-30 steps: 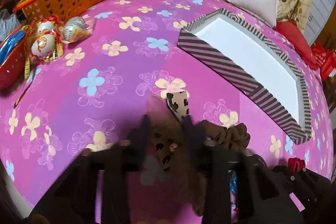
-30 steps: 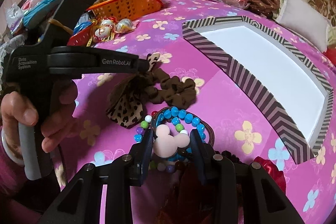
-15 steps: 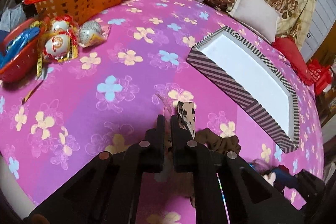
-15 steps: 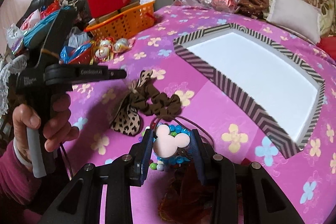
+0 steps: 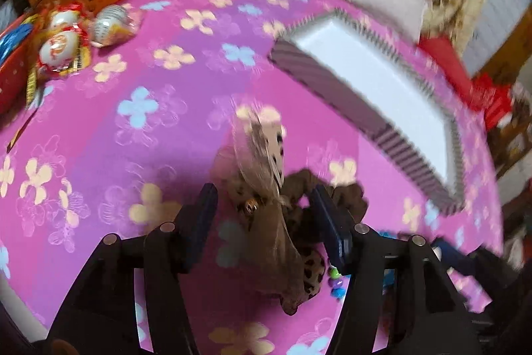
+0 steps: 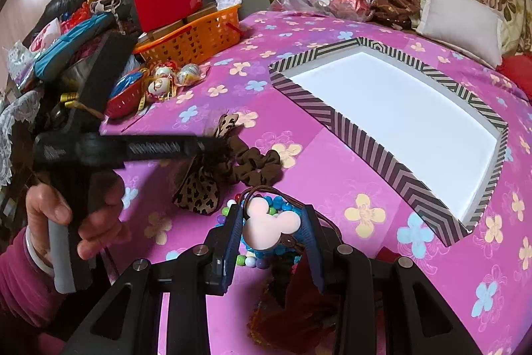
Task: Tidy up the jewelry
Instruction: 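Carry leopard bow in left tool while right tool carries Mickey tie to tray, then open left tool over tray while right tool releases Mickey tie into tray, then close left tool on blue bead bracelet while right tool moves to red bow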
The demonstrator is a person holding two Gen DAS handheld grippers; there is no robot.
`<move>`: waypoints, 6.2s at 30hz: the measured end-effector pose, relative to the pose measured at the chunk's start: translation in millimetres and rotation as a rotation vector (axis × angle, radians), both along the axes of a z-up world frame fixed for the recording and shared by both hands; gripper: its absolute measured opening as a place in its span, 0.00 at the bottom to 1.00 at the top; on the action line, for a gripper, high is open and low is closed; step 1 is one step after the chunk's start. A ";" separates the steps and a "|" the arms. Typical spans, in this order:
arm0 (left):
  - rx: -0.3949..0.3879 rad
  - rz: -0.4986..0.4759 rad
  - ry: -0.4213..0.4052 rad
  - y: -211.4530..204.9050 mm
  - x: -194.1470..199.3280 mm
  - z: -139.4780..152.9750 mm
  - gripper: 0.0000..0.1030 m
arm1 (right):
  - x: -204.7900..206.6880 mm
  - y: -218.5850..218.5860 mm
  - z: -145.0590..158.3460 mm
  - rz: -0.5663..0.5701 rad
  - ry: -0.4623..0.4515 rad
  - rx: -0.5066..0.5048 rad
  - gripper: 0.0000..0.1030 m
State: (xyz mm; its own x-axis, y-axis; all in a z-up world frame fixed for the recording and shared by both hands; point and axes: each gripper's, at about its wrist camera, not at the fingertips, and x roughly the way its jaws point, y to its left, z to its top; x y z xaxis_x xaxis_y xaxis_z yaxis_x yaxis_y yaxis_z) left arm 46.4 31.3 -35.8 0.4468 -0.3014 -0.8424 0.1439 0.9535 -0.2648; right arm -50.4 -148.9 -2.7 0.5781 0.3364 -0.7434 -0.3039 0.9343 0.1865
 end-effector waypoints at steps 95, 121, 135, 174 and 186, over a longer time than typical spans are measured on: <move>0.138 0.011 -0.025 -110.3 129.9 11.7 0.19 | 109.2 -121.1 -29.1 -0.250 0.091 -0.036 0.34; 0.137 -0.031 -0.117 -111.2 102.1 35.9 0.68 | 65.9 -113.0 5.9 -0.301 0.006 -0.002 0.63; 0.167 -0.026 -0.209 -80.1 34.7 63.2 0.69 | 20.7 -91.8 18.7 -0.281 -0.007 0.007 0.64; 0.147 -0.216 -0.059 -72.2 -34.7 12.6 0.65 | -64.1 -73.3 -5.8 -0.229 0.067 -0.029 0.64; 0.261 -0.350 -0.037 -95.8 -35.0 -2.3 0.52 | -63.6 -76.7 -10.0 -0.232 0.081 -0.015 0.64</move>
